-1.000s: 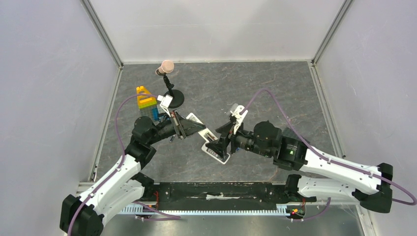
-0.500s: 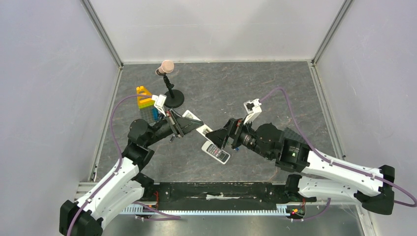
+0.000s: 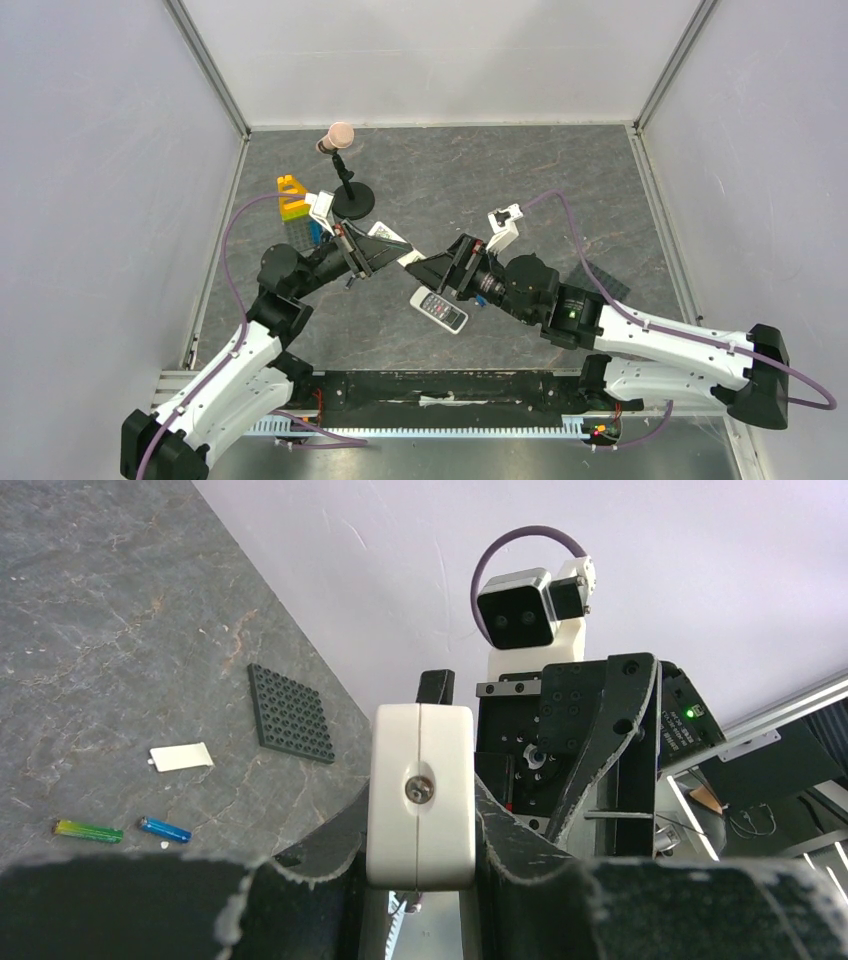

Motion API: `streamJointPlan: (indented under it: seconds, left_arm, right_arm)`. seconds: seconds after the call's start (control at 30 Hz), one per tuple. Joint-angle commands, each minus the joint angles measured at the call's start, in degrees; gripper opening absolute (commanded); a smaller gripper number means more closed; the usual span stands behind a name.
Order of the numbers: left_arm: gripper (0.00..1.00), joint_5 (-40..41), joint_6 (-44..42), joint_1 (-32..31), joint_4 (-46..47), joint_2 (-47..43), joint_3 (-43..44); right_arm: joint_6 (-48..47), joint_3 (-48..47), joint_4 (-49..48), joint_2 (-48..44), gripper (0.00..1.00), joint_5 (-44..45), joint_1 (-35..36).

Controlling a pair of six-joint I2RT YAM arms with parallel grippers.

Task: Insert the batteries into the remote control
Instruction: Load the battery into the remote control.

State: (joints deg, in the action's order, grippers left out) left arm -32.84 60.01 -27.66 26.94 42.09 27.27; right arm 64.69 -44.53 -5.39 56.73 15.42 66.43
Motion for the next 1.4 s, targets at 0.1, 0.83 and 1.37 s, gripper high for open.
streamJointPlan:
  seconds: [0.1, 0.83, 1.37]
  left_arm:
    - [0.02, 0.44, 1.43, 0.15, 3.64, -0.91, -0.07]
    - [0.02, 0.83, 4.3, 0.15, 4.09, -1.65, 0.62]
    - [0.02, 2.22, 0.4, 0.14, -1.15, -2.33, 1.33]
  right_arm:
    - [5.18, 0.49, -5.16, 0.97, 0.86, 1.12, -0.07]
    - [6.45, 1.29, -6.34, 2.62, 0.48, -3.79, -1.89]
    - [0.8, 4.66, -4.76, -5.36, 0.84, -1.76, -3.52]
